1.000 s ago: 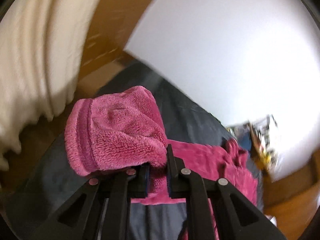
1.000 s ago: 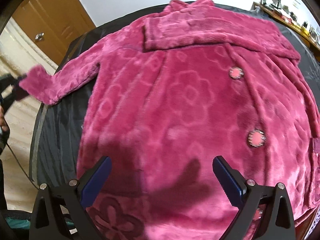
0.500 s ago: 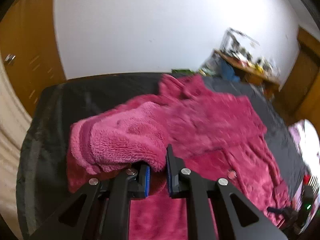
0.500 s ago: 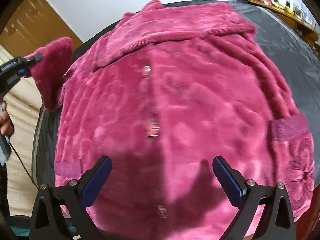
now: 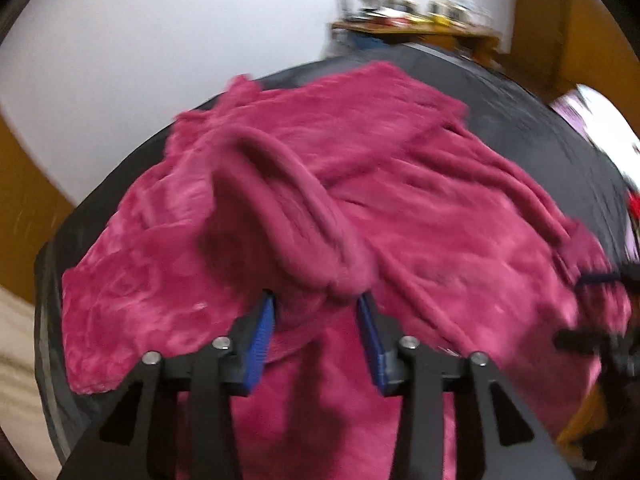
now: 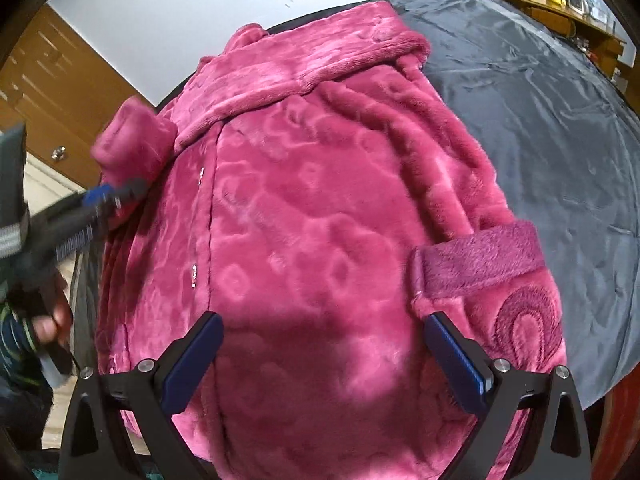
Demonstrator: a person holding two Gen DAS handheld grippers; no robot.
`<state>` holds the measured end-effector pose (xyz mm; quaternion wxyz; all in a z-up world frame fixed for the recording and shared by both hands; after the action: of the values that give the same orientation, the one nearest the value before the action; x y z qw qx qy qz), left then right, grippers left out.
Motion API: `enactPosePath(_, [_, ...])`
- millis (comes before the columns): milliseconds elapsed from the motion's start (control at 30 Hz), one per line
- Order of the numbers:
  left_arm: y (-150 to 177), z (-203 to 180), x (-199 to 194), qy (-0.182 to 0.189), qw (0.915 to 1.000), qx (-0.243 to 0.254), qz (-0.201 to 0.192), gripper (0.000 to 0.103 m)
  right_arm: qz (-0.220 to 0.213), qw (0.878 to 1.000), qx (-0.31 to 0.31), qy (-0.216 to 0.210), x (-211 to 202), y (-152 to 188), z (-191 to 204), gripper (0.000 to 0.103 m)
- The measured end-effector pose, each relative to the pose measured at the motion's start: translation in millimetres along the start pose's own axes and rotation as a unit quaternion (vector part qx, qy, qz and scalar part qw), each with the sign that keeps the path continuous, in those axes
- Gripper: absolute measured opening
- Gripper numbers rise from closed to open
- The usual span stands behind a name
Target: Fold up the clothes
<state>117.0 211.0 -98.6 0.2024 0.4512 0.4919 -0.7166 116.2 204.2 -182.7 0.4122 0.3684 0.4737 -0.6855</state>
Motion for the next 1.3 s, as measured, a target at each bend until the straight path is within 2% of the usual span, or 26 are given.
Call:
enactPosePath(100, [14.1,-18.9,-4.0,0.02,0.9996,0.016,0.011,0.049,-0.002,1.0,0.006,-0.019,3.4,-10.6,-0.1,0.103])
enactPosePath(233, [31.2,-7.1,-11.3,0.037,0.9985,-0.027,0.029,0.049,-0.012,0.997,0.029,-0.077,3.5,-30.1,2.6,0.103])
enactPosePath(333, [45.4,25.6,-12.4,0.037,0.9945,-0.089,0.039,0.053,-0.008,0.988,0.05,-0.145,8.3,-47.6,15.7,0.103])
enactPosePath(467, [62.8,79.9,-12.5,0.045,0.98,-0.189,0.042,0.057,-0.012,0.982,0.046,-0.182,18.7,-72.2,40.8,0.103])
enactPosePath(567, [72.4,115.6,-9.0,0.049,0.9668,-0.247,0.04,0.058,-0.023,0.985,0.021,-0.167,31.0,-94.2,62.8,0.103])
enactPosePath(667, [77.8,133.2,-7.0,0.046,0.9627,-0.264,0.037,0.059,-0.019,0.988,0.005,-0.15,48.8,-115.4,75.9,0.103])
enactPosePath(833, [84.6,145.8,-1.2,0.061,0.9588,-0.273,0.046,0.06,-0.01,0.992,-0.024,-0.12,78.9,-139.0,94.7,0.102])
enactPosePath(933, [84.5,150.2,2.8,0.071,0.9574,-0.276,0.05,0.061,-0.002,0.993,-0.038,-0.113,91.7,-146.0,103.5,0.093])
enactPosePath(1000, [83.7,152.6,6.1,0.077,0.9562,-0.277,0.053,0.063,0.003,0.993,-0.047,-0.107,98.9,-149.3,109.0,0.08])
enactPosePath(1100, [82.1,155.7,11.0,0.086,0.9536,-0.283,0.056,0.064,0.01,0.994,-0.057,-0.093,109.7,-151.1,116.1,0.068])
enactPosePath(1200, [82.0,156.9,14.7,0.089,0.9532,-0.283,0.058,0.064,0.013,0.995,-0.061,-0.078,115.9,-150.2,117.8,0.052])
enactPosePath(1233, [82.4,157.5,15.5,0.09,0.9528,-0.284,0.059,0.064,0.011,0.995,-0.059,-0.076,114.7,-149.8,117.6,0.049])
enactPosePath(1267, [82.9,158.6,16.2,0.091,0.9518,-0.287,0.059,0.064,0.008,0.995,-0.058,-0.081,111.7,-149.5,117.8,0.04])
enactPosePath(1300, [83.3,159.7,16.9,0.093,0.9508,-0.29,0.059,0.065,0.003,0.995,-0.059,-0.085,107.3,-149.4,118.7,0.036])
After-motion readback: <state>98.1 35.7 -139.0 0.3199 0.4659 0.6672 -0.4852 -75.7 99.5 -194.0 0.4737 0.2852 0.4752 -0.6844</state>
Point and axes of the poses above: each gripper's, at about its wrist camera, not at the fingertips, and x roughly the way its jaws point, z to its left, y to its underside, the point moved 3 cm from there along x, roughly the way its jaws point, and after that the axes turned 3 degrees about y, right-handed, at the moved point
